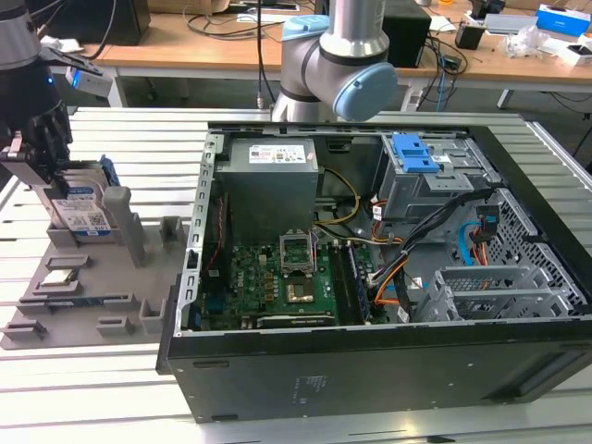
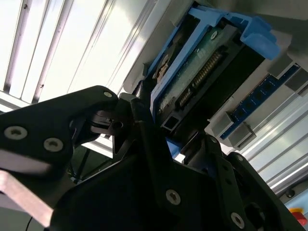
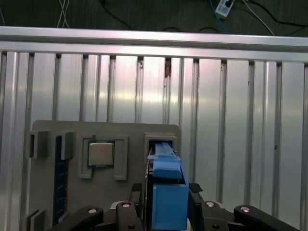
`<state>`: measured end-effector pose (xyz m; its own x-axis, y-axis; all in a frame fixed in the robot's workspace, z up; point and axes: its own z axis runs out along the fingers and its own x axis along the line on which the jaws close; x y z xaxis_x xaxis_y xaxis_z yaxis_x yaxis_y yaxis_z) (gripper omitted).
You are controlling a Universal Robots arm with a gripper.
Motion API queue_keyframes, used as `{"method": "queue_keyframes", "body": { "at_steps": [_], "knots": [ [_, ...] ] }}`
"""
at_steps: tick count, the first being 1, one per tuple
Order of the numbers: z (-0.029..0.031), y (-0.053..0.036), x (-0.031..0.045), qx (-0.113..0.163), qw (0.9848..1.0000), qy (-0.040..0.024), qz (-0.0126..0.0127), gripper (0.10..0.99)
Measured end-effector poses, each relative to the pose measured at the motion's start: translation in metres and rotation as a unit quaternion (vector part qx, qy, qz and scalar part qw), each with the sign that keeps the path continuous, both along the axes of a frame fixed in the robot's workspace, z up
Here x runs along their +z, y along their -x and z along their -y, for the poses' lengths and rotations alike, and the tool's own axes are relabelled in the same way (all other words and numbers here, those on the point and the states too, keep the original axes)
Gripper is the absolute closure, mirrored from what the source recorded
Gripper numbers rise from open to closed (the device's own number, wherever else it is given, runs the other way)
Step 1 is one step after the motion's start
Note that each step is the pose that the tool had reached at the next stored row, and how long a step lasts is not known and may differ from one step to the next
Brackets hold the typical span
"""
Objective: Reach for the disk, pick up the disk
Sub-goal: 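Pick up the disk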
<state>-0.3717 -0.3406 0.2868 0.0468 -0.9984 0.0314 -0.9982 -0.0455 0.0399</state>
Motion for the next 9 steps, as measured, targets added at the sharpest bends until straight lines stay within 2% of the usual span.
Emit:
{"method": "queue_keyframes", "body": {
  "at_steps": [4,5,7,9],
  "knots": [
    [0.0,0.0,-0.0002,0.0,1.0,-0.0001,0.0001,0.604],
    [0.0,0.0,-0.0003,0.0,1.0,-0.0001,0.0001,0.62],
    [-0.0001,0.0,-0.0003,0.0,1.0,-0.0001,0.0001,0.718],
    [0.0,0.0,-0.0003,0.0,1.0,-0.0001,0.0001,0.718]
  ]
}}
